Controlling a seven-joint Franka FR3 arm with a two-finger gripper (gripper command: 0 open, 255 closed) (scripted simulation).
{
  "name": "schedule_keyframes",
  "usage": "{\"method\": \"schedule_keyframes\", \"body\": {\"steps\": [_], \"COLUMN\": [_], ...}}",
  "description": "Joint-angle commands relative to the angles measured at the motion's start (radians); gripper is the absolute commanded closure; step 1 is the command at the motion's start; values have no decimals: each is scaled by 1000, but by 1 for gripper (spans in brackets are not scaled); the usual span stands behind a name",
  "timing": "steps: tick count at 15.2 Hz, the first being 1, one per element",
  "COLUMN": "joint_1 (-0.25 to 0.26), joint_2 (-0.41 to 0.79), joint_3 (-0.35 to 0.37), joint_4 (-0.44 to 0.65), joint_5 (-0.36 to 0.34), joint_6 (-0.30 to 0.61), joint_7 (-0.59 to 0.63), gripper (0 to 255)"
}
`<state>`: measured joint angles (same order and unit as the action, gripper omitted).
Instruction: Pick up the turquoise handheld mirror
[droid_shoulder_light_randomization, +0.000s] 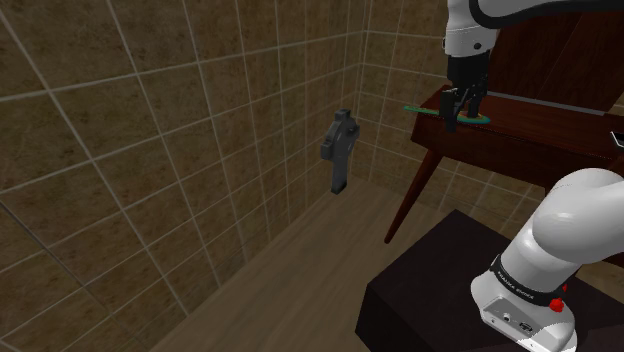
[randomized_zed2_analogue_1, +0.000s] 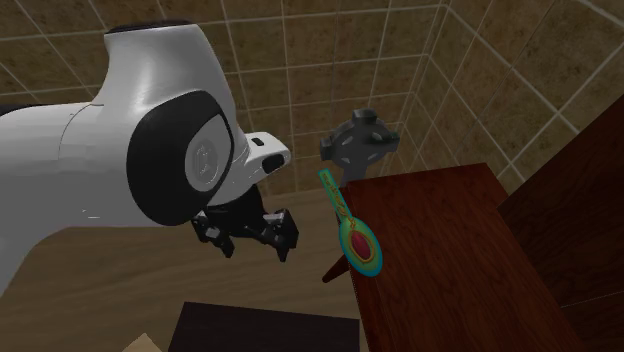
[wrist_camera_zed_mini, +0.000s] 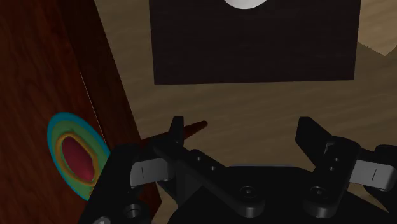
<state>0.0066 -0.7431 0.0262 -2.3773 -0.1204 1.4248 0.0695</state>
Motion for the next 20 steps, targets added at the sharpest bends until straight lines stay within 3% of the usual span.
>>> {"method": "schedule_keyframes", "body": {"steps": [1, 8, 15, 20], "joint_1": [0, -24, -26, -28], "joint_2": [0, 99, 268, 273], "joint_3": [0, -175, -340, -352], "joint_4": [0, 68, 205, 156], "joint_5": [0, -95, -114, -117], "joint_6": [0, 114, 222, 279], "joint_7": [0, -234, -471, -474], "gripper": [0, 0, 0, 0]}}
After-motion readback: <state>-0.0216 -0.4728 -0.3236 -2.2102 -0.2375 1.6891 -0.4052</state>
